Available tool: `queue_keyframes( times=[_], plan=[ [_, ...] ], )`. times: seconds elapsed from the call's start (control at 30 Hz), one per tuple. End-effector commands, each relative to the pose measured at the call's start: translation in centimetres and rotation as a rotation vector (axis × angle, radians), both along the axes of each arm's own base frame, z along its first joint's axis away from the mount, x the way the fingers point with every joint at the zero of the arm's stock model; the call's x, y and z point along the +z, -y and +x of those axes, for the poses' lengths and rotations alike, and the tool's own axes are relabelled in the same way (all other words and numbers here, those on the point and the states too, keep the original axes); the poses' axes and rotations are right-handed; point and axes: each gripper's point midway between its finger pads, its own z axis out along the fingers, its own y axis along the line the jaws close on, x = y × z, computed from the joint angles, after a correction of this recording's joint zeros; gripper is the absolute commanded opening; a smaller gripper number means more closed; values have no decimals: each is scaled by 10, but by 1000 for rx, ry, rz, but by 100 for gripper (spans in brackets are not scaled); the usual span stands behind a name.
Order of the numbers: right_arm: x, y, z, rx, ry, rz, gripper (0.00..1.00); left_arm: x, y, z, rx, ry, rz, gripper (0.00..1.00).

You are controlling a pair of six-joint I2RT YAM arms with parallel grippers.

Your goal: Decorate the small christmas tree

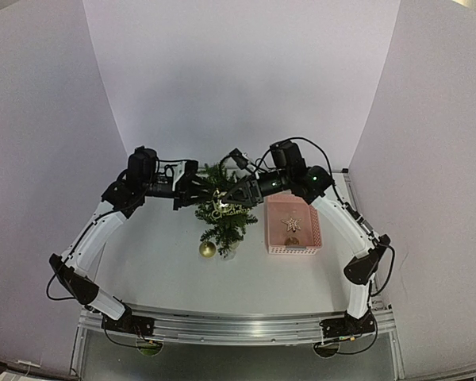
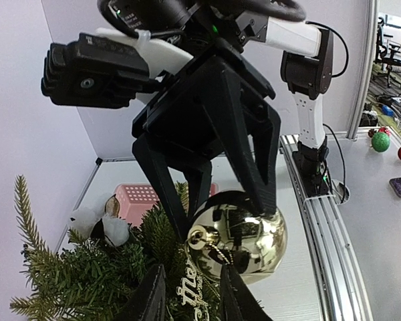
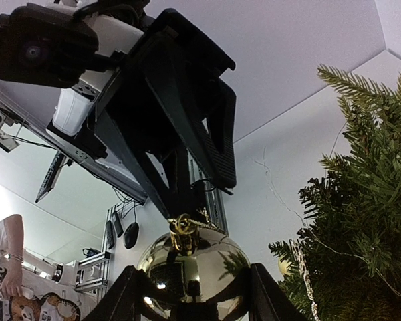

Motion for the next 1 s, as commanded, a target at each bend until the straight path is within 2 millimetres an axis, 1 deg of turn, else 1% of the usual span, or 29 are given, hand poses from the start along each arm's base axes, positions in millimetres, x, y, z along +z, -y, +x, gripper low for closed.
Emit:
queue_keyframes(
  times=[0.0,0.27,0.5,0.67,0.83,0.97],
  plan=[
    [17,4,-8,5,52,34,37,28,-11,-22,-54,103,-58,29],
    [16,4,-8,4,51,33,37,22,-9,-23,-69,60,-49,30],
    [17,4,-8,7,51,37,37,20,-2,-13,-32,30,-51,32],
    [16,3,-8,8,48,34,37,10,0,-9,-17,13,-17,31],
    [14,2,-7,9,45,31,37,6,4,-9,-17,20,-3,30],
    [15,1,-6,9,47,34,37,4,6,-7,-13,16,5,28]
  ],
)
